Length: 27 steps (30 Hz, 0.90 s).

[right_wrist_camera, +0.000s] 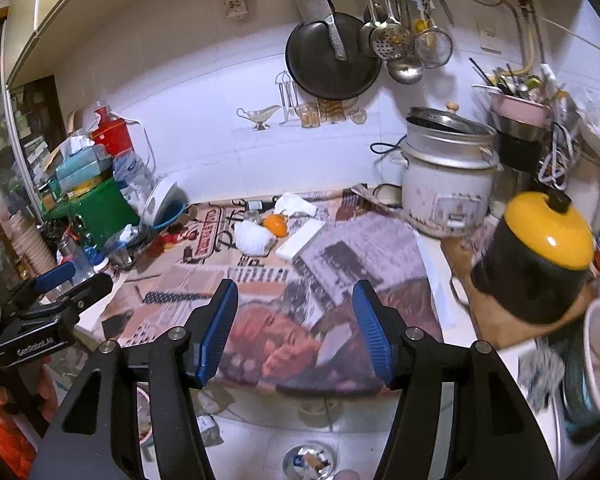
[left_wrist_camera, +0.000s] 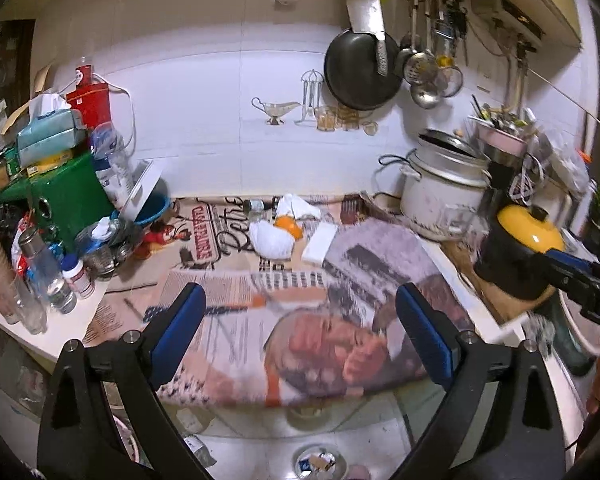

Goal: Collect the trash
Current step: 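Raise both open tools back toward the counter, then grasp the white mesh foam net with the left tool while the right tool grasps the white carton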

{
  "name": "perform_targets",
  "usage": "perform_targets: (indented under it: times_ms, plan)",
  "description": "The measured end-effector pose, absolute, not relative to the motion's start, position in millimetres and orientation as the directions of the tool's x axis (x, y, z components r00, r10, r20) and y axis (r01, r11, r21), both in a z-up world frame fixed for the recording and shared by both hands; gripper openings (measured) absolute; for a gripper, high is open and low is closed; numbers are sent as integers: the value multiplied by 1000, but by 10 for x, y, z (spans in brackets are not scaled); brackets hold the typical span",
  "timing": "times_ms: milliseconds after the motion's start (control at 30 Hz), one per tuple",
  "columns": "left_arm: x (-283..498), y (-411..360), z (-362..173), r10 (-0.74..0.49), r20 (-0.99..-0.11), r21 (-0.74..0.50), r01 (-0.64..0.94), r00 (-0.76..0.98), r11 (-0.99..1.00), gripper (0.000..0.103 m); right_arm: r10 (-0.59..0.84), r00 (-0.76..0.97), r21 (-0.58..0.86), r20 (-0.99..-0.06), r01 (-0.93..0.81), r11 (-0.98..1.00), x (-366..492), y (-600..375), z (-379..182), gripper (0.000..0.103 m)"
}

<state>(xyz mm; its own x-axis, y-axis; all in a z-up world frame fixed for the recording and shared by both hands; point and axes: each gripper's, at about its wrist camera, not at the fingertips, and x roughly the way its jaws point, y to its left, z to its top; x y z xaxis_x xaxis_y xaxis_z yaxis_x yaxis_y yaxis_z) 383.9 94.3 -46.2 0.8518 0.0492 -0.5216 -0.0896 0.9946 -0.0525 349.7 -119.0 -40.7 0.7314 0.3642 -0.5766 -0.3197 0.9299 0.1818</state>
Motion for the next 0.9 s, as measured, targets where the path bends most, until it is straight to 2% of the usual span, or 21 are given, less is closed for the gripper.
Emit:
perform_targets:
  times_ms: [267,533,733,900]
  plan:
    - [4657,808,-492,151,-546,-89,-236,824,968,96,432,673,168,-601,-421,891,4331,-1392,-494,56]
    - [5231,1009,-743,210,-632,-72,-327,746,942,96,474,574,239,-668,-438,867,4994,-1344,-863,56]
    - [5751,1396,-984,212,-666,-72,-345,715,936,96,456,541,262,-706,-399,879,5390,-1159,-1076,56]
    - [6357,1816,-1315,159,-712,-77,-301,684,951,96,400,532,248,-747,-335,909,5685,-871,-1266,56]
